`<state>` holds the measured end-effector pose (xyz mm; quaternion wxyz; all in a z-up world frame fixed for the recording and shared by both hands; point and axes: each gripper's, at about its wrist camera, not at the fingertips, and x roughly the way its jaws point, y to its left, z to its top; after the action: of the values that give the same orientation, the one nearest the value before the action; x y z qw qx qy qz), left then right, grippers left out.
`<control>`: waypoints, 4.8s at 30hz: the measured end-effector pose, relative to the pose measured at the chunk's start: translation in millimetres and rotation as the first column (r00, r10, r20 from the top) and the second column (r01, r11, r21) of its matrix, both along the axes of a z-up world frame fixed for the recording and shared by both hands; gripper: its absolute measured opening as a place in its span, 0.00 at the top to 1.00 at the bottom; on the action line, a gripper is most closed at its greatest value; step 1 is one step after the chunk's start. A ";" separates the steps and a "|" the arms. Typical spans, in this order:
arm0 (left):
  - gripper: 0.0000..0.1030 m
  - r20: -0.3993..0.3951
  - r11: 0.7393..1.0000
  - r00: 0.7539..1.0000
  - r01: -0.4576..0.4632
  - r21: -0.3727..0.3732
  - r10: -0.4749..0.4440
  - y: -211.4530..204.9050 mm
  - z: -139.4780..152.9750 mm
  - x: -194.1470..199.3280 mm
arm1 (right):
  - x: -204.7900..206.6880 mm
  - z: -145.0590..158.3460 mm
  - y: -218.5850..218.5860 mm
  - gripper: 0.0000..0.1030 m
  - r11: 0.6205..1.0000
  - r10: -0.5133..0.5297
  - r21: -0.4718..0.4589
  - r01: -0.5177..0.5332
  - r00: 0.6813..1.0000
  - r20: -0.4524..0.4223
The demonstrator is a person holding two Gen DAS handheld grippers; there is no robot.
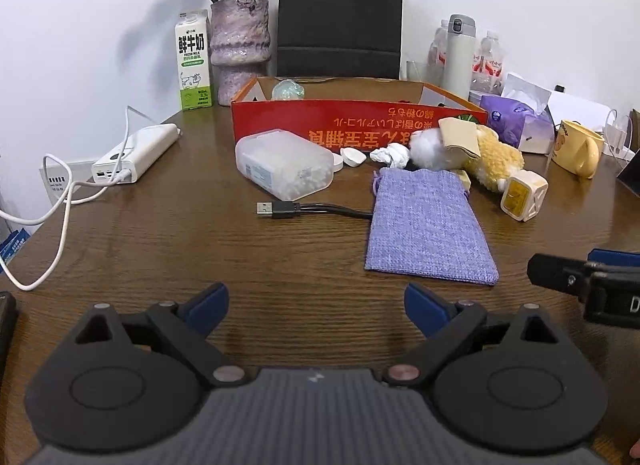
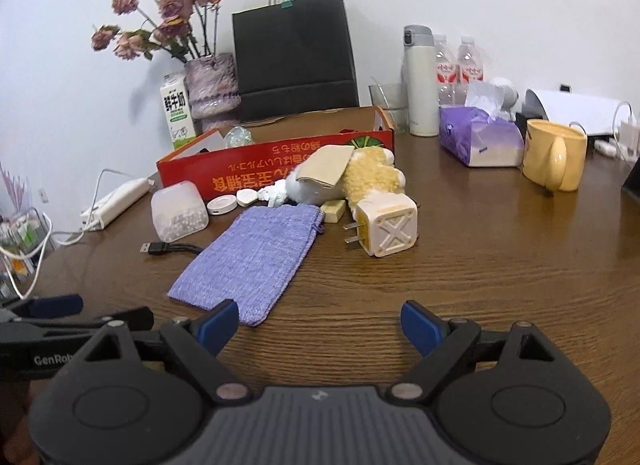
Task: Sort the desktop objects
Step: 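Withdraw both tools from the box back over the table, then grasp the white plug adapter with the right gripper while the left grasps the purple pouch, then carry the plug adapter and purple pouch into the box and release both, then withdraw both tools from the box back over the table, then grasp the tan cloth strip with the right gripper while the left grasps the white plastic container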
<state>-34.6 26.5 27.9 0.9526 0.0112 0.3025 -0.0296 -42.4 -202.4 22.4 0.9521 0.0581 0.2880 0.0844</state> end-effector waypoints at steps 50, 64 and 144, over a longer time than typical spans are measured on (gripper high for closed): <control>0.96 0.160 0.965 0.979 0.159 -0.209 -0.126 1.0 66.4 -18.4 | -28.1 16.7 -28.0 0.44 0.999 0.044 -0.010 -0.043 0.997 0.067; 0.96 0.239 0.964 0.961 0.188 -0.187 -0.141 -4.9 164.7 151.7 | 114.5 128.8 -30.2 0.44 0.993 0.115 -0.022 -0.114 0.984 0.137; 0.03 0.031 0.998 0.998 0.051 -0.032 -0.050 19.6 29.6 82.5 | 48.3 19.3 7.8 0.28 0.989 0.098 -0.112 -0.095 0.995 0.022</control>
<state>47.8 46.1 57.5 0.9561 0.0037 0.2873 -0.0584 5.9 -194.6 41.7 0.9526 -0.0099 0.2814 0.1152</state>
